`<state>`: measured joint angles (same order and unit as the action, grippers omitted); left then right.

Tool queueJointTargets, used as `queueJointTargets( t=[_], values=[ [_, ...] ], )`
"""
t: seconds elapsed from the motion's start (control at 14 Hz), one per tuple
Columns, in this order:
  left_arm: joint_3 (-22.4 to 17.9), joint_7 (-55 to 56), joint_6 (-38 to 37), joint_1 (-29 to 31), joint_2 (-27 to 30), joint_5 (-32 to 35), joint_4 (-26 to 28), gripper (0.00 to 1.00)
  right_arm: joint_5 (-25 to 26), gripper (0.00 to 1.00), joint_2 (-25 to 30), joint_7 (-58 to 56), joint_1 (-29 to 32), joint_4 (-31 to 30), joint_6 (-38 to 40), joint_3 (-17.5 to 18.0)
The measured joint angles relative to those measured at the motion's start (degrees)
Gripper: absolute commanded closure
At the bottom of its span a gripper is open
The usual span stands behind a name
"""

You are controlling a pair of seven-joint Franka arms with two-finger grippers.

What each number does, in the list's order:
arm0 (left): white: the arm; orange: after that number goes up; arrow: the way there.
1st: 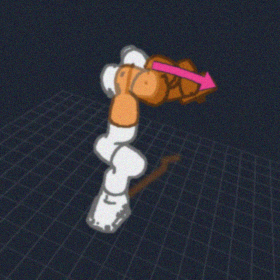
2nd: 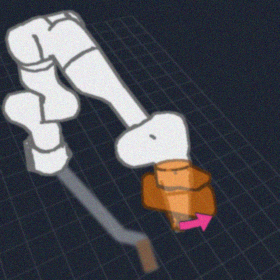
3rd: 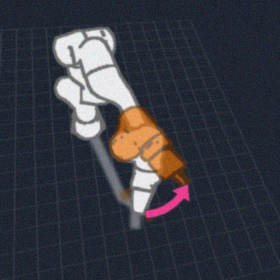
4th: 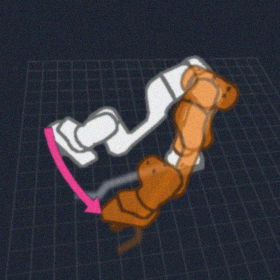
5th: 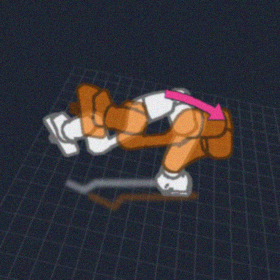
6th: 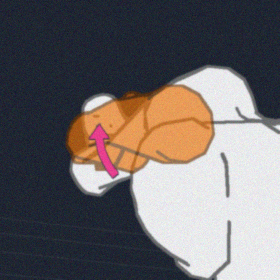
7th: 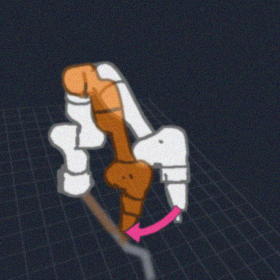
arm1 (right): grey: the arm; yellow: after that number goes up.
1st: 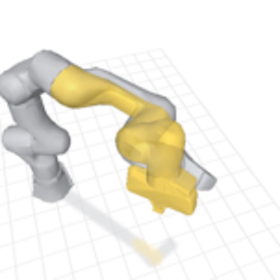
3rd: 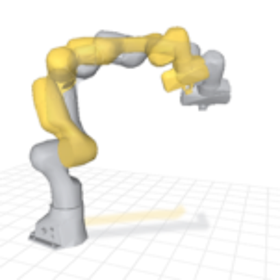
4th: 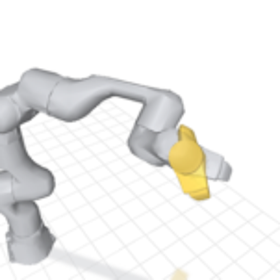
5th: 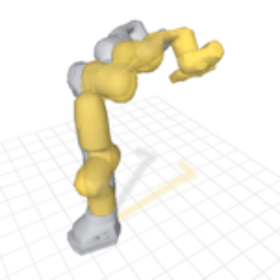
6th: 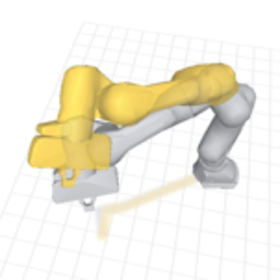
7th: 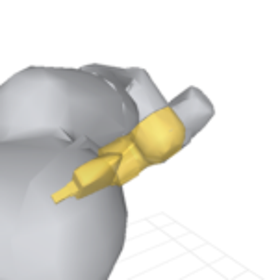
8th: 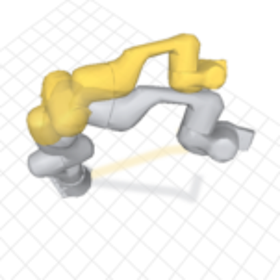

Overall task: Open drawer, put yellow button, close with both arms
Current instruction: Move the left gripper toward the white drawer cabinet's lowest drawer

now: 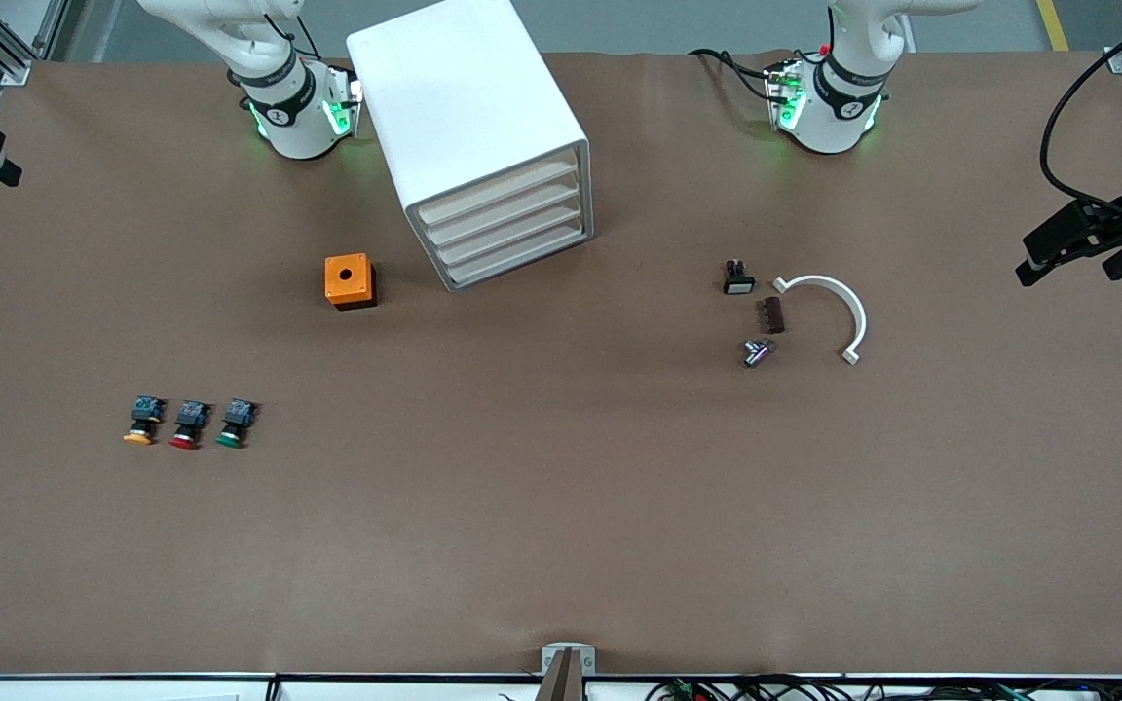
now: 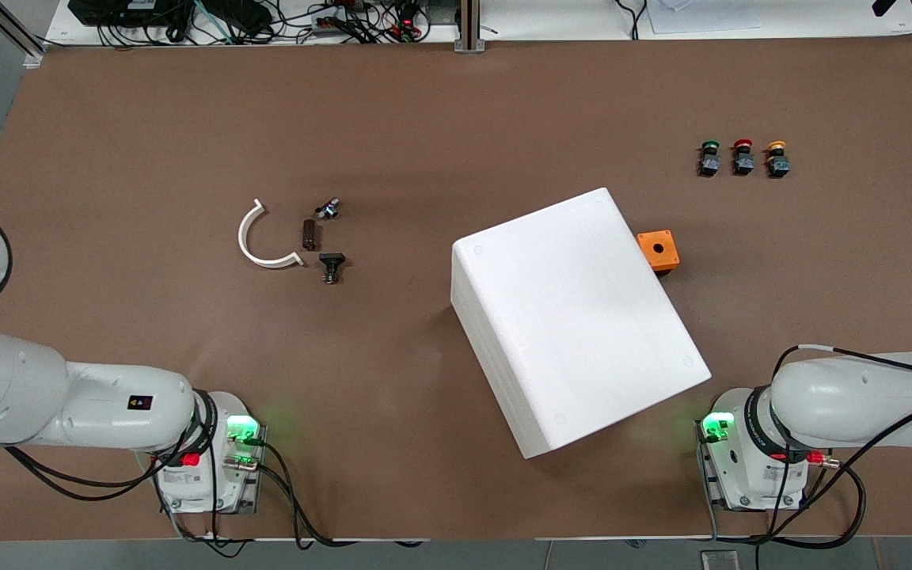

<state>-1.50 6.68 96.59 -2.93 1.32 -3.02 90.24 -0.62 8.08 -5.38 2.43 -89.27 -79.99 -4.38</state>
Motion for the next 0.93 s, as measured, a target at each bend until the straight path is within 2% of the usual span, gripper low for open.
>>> queueJointTargets(
  t=[0.64, 0.93],
  values=[
    [-0.4, 0.5, 0.2, 0.9, -0.1, -2.8, 0.0, 0.0, 0.0, 0.0, 0.0, 0.0, 0.0, 0.0, 0.8, 0.0],
    [-0.3, 1.4, 0.2, 0.6, -4.6, -3.5, 0.2, 0.0, 0.0, 0.0, 0.0, 0.0, 0.0, 0.0, 0.9, 0.0]
  ],
)
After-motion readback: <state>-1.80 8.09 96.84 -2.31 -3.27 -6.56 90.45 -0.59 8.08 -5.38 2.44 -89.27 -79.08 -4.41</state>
